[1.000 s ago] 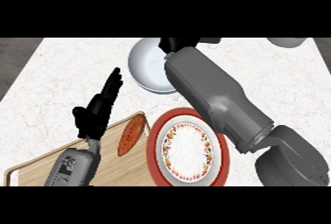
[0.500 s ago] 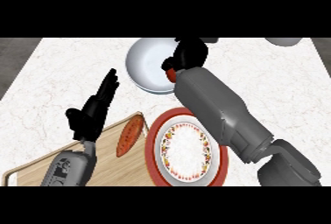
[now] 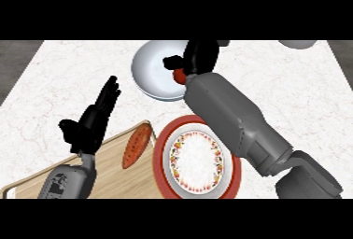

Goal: Pick the bell pepper from the plate and place it in the bowl

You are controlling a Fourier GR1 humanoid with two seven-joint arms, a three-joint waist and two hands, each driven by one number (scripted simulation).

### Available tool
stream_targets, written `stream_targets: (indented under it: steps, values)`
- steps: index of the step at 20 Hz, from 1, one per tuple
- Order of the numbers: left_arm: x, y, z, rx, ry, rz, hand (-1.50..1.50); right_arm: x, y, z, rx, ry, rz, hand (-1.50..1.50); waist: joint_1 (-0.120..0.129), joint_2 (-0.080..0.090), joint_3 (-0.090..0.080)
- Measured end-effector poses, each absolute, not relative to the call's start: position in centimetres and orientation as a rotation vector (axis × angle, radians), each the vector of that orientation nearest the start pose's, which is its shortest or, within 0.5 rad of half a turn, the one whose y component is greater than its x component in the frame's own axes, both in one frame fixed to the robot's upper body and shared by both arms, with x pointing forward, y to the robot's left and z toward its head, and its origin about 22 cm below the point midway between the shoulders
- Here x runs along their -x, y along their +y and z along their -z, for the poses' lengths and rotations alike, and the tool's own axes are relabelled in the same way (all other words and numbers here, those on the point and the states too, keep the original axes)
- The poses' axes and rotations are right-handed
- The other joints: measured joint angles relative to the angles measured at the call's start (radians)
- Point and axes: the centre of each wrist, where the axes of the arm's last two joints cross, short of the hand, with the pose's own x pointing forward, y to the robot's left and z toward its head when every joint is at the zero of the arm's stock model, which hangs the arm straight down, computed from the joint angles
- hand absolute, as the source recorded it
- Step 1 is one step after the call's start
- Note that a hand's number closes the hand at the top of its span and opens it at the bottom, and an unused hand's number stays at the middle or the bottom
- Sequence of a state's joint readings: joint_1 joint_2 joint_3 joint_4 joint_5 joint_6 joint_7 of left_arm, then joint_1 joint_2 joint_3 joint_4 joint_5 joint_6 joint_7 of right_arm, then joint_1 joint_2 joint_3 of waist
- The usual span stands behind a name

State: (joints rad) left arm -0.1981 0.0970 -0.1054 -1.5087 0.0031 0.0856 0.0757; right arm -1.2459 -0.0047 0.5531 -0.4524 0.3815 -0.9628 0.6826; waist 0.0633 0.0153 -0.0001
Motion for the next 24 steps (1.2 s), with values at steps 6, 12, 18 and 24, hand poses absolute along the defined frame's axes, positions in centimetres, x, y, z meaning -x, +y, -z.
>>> stream_targets:
  steps: [6,12,18,24]
  values:
    - [-28.3,20.6,-3.0,-0.032,-1.601,0.144,0.00,-41.9,-1.5,-12.5,0.888,-1.584,-0.059,-1.50,-0.021,-0.007,0.000]
    - [-28.4,21.5,-3.3,-0.056,-1.593,0.116,0.00,-40.0,-1.1,-12.3,0.747,-1.624,0.039,-1.50,-0.050,-0.016,0.000]
    - [-27.6,21.9,-2.6,-0.070,-1.589,0.103,0.00,-37.2,-1.8,-11.2,0.630,-1.658,0.079,-1.50,-0.067,-0.020,0.000]
    - [-27.4,21.9,-2.7,-0.068,-1.591,0.107,0.00,-34.1,-2.6,-9.8,0.572,-1.678,0.063,-1.50,-0.067,-0.019,0.000]
